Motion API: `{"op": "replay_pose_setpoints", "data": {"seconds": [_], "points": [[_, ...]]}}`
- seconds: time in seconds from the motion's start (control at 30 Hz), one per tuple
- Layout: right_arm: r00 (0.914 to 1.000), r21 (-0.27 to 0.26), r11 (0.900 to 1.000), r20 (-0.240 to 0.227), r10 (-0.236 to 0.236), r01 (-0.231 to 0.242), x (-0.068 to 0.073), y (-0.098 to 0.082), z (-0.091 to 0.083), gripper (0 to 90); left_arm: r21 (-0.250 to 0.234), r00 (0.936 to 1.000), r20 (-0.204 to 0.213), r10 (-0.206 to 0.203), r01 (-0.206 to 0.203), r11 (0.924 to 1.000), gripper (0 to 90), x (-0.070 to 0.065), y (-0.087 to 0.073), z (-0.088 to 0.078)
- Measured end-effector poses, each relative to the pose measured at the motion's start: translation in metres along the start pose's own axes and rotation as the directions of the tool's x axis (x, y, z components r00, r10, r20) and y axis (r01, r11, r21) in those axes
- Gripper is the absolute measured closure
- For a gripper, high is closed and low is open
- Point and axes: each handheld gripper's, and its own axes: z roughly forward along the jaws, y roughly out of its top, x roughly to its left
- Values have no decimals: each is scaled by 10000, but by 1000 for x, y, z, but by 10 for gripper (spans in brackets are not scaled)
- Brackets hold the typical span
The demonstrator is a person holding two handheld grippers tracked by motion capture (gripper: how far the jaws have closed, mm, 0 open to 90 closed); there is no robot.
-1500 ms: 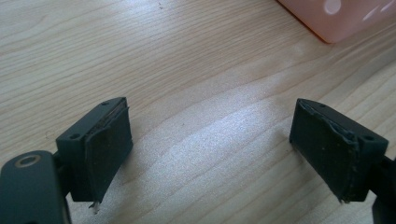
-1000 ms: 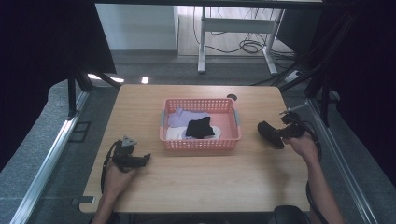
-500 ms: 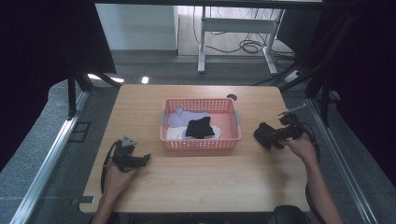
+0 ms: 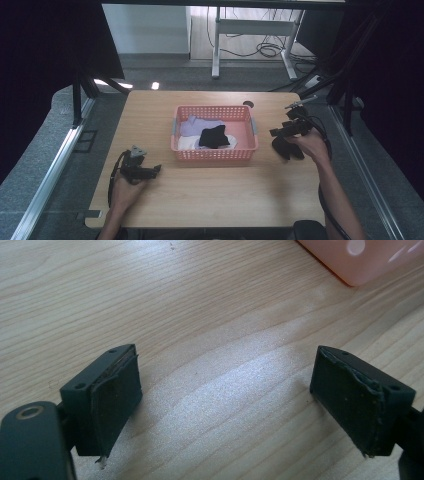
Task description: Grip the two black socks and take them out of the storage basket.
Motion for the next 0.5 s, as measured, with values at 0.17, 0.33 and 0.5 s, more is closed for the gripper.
{"op": "replay_pose_setpoints", "data": {"seconds": [0.17,0.33,0.5], "points": [[9976,60,9982,-348,-602,604,19,19,9,305,-6,10000,5,3,-3,10000,128,0,0,0],[9895,171,9914,-676,-1280,1294,41,37,28,305,-3,10000,7,1,-1,10000,127,0,0,0],[9782,394,9824,-1073,-1776,1827,66,53,51,304,-3,10000,12,-2,2,10000,127,0,0,0]]}}
